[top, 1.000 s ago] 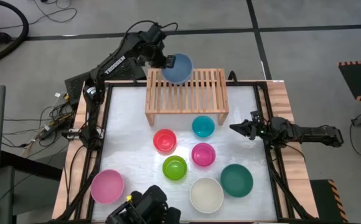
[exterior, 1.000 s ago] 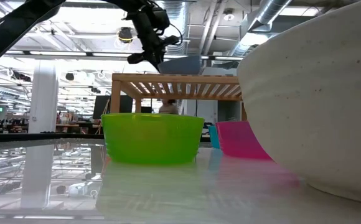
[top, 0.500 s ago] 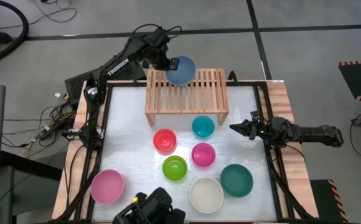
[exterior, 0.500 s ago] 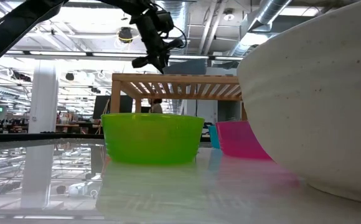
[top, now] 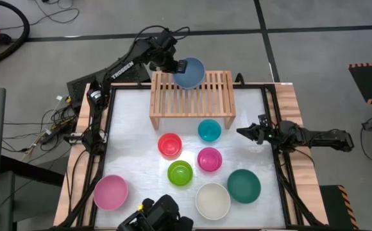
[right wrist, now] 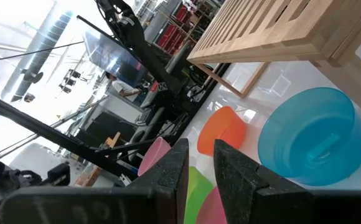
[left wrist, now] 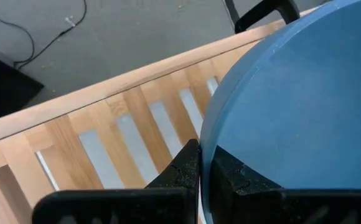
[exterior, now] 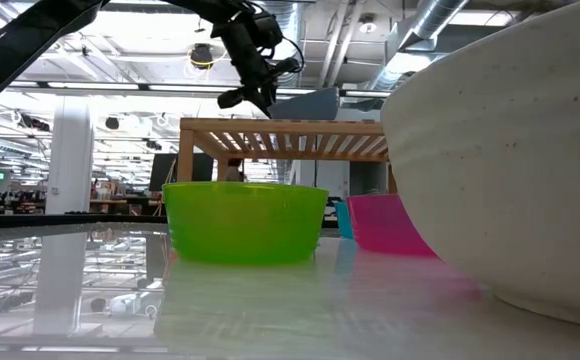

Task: Place and stack bowls onto a shelf
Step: Put the left blue bowl on the shelf

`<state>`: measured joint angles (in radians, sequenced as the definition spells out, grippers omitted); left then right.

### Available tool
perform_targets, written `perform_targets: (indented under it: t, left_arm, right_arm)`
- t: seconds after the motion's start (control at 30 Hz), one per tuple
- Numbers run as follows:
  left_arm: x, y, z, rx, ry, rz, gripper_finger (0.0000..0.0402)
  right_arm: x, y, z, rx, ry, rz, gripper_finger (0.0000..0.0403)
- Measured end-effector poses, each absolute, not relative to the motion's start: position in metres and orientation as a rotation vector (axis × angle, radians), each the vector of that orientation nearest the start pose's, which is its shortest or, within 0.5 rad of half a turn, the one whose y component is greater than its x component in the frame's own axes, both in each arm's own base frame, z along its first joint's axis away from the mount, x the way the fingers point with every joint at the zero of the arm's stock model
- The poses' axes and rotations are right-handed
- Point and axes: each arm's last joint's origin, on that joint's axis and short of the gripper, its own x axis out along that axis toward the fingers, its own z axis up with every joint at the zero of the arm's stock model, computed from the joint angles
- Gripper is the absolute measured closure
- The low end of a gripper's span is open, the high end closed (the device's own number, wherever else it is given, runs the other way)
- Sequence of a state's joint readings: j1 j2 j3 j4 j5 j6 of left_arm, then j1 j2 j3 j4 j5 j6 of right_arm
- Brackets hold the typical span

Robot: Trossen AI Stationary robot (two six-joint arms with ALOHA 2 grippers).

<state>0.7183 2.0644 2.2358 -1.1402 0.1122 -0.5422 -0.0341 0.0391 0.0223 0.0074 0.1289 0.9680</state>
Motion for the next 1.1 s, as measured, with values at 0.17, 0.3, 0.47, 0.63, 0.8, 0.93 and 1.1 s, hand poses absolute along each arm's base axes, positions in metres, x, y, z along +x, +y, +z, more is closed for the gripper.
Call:
perform_targets:
  t: [0.17,0.3,0.47,0.63,0.8,0.93,1.1]
  left_arm:
    - [0.327,0.281,0.357,-0.879,0.742,0.799,0.0401]
    - [0.327,0.282,0.358,-0.863,0.729,0.819,0.0398]
    - [0.329,0.28,0.358,-0.851,0.733,0.823,0.0371]
    - [0.332,0.278,0.358,-0.802,0.734,0.838,0.033]
    - [0.333,0.279,0.359,-0.771,0.727,0.82,0.0286]
    - [0.334,0.279,0.36,-0.756,0.722,0.811,0.0249]
    - [0.333,0.279,0.37,-0.753,0.689,0.784,0.021]
  right_arm:
    - [0.098,-0.007,0.169,0.965,-0.07,-0.154,0.03]
    - [0.098,-0.007,0.169,0.965,-0.07,-0.154,0.03]
    - [0.098,-0.007,0.169,0.965,-0.07,-0.154,0.03]
    - [0.098,-0.007,0.169,0.965,-0.07,-0.154,0.03]
    - [0.098,-0.007,0.169,0.958,-0.069,-0.154,0.03]
    - [0.098,-0.007,0.169,0.958,-0.069,-0.154,0.03]
    - [0.098,-0.007,0.169,0.957,-0.069,-0.154,0.03]
